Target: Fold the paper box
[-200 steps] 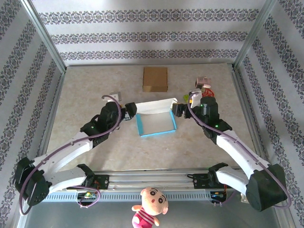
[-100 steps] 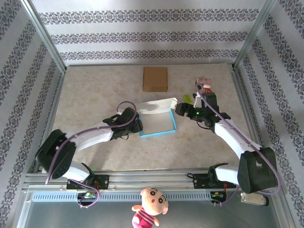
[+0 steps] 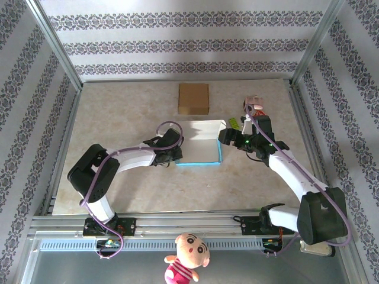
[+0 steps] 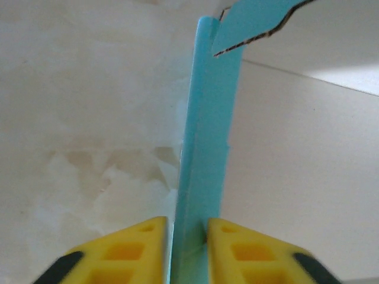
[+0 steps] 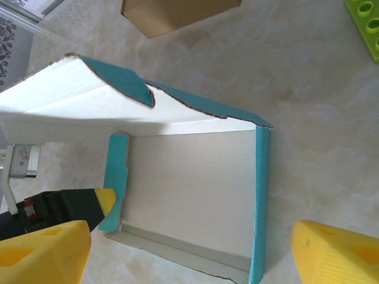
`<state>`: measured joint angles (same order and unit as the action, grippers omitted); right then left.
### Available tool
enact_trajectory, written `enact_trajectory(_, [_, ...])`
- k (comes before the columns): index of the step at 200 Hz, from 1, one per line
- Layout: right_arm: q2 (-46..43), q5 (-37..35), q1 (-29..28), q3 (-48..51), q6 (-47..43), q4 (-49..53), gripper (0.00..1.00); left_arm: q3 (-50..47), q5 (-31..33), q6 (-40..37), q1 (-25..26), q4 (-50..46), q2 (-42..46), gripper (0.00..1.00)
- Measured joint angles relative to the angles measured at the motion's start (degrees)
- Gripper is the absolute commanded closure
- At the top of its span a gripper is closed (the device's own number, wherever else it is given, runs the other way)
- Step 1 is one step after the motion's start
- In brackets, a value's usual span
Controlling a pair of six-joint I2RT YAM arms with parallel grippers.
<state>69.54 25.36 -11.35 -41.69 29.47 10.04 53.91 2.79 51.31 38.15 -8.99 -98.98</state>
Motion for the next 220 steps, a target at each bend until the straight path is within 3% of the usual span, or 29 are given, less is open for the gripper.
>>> enact_trajectory(58, [0.04, -0.26, 0.0, 1.25, 0.35, -0.04, 0.13, 2.71, 1.88, -7.32, 0.0, -0.85, -2.95, 0.97])
enact_trajectory(131, [0.04, -0.46, -0.02, 1.38, 0.63, -0.35, 0.13, 7.56, 13.35, -14.14, 0.15, -8.9, -6.19, 1.0])
enact_trajectory(157, [0.04, -0.48, -0.04, 1.44, 0.68, -0.42, 0.13, 8.07, 15.96, -15.02, 0.92, -8.9, -7.28, 0.85])
enact_trajectory(220, [-0.63, -0.83, -0.04, 1.44, 0.85, -0.37, 0.12, 3.08, 13.05, -16.02, 0.35, -7.82, -2.78, 0.66])
